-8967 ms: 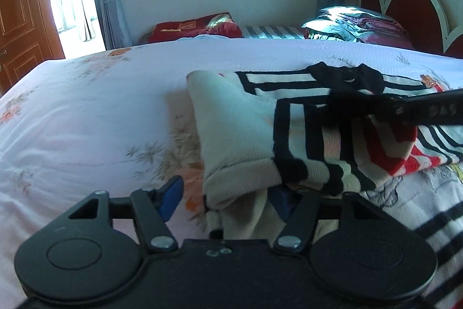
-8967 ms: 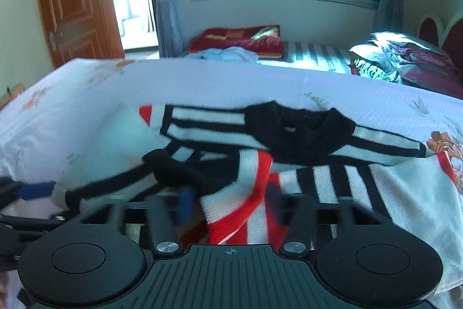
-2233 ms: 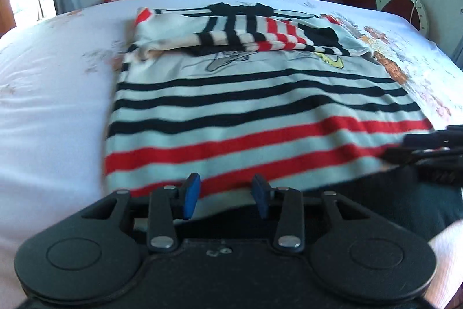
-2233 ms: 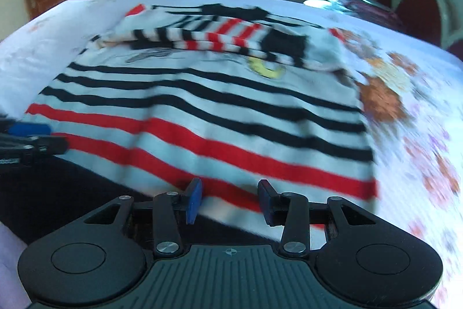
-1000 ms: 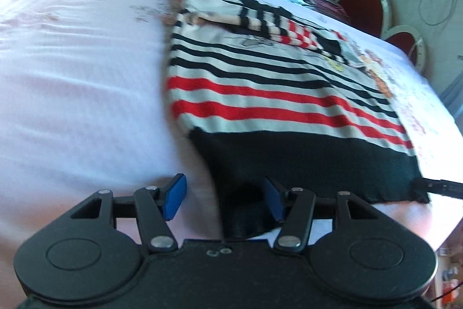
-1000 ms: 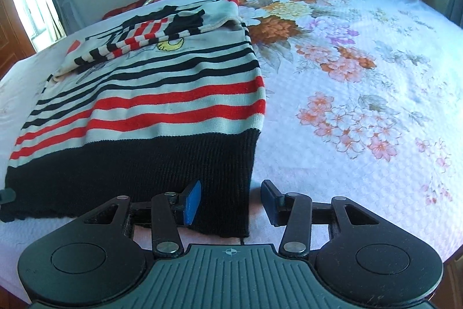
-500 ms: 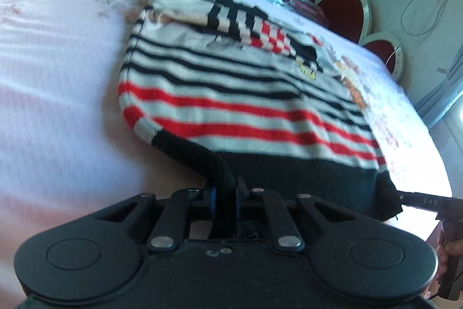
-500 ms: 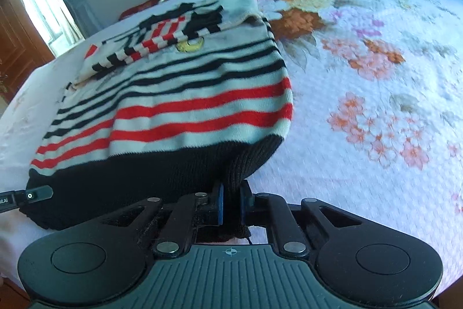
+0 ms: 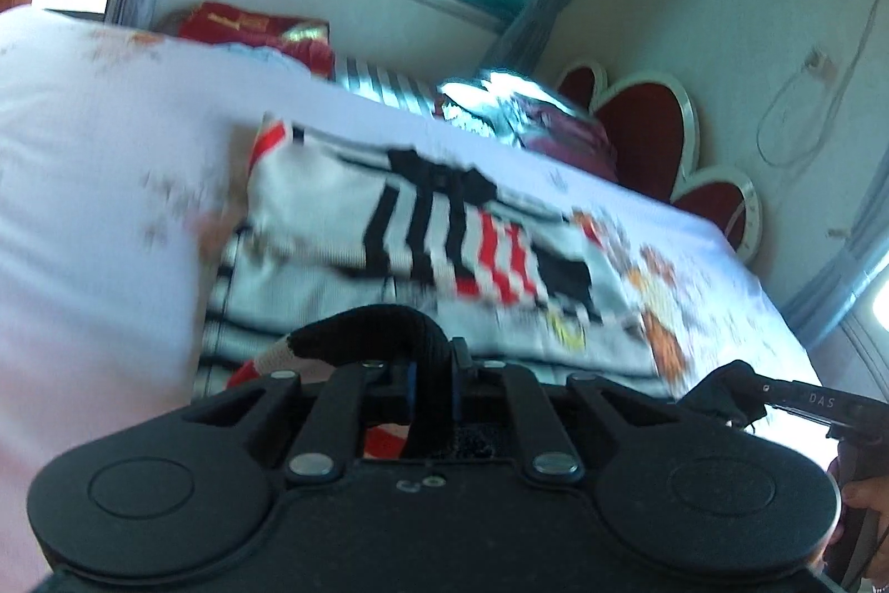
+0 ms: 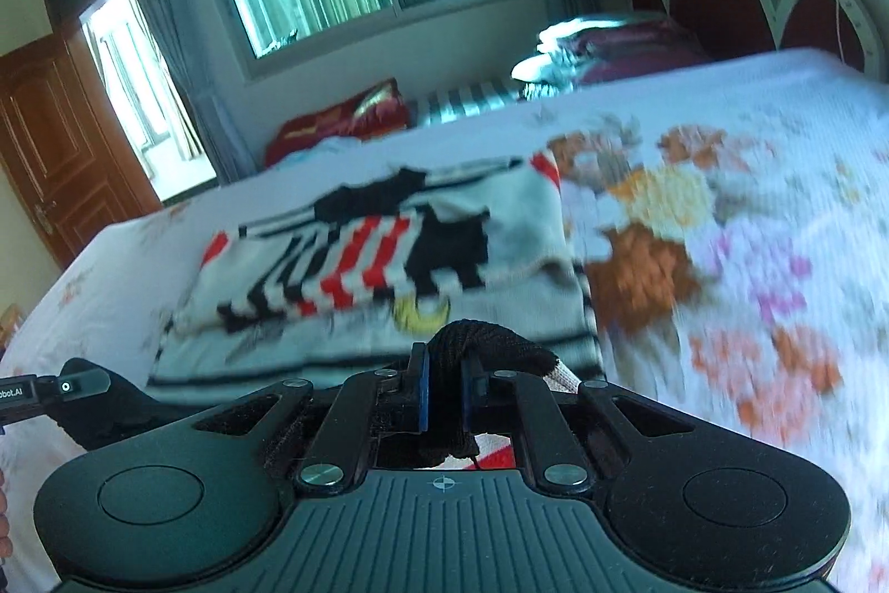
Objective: Fold small clothes
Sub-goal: 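Grasp the black hem band with both grippers and lift it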
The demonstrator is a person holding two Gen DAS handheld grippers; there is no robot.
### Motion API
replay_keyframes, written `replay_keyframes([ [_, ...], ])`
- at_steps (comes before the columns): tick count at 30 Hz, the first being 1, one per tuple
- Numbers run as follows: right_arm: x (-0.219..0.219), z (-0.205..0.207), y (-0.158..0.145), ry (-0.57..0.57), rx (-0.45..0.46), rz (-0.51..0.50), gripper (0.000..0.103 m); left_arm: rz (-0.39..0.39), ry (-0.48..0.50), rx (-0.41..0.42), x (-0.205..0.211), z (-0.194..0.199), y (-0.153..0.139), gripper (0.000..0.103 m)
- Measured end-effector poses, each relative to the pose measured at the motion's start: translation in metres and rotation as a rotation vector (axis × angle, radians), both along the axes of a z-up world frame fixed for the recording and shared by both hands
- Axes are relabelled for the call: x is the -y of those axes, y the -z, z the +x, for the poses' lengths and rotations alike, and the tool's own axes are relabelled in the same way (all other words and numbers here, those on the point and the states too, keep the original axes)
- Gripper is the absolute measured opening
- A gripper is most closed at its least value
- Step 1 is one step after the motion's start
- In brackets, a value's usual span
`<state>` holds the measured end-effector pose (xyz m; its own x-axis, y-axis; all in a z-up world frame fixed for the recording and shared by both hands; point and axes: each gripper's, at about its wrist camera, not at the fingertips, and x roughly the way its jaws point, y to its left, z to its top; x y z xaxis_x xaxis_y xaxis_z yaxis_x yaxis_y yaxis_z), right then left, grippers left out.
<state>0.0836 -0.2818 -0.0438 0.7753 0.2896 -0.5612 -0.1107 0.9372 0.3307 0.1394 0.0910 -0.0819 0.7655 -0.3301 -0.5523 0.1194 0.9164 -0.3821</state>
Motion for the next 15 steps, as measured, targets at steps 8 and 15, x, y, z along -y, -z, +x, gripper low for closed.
replay_keyframes([
  [8,0.003,0.096,-0.01,0.027,0.062,0.013,0.009,0.021,-0.053,0.072,0.008,0.084,-0.018,0.01],
  [15,-0.001,0.183,-0.001,0.041,0.048,0.017,0.009,0.029,-0.099,0.049,0.01,0.16,-0.012,0.01],
])
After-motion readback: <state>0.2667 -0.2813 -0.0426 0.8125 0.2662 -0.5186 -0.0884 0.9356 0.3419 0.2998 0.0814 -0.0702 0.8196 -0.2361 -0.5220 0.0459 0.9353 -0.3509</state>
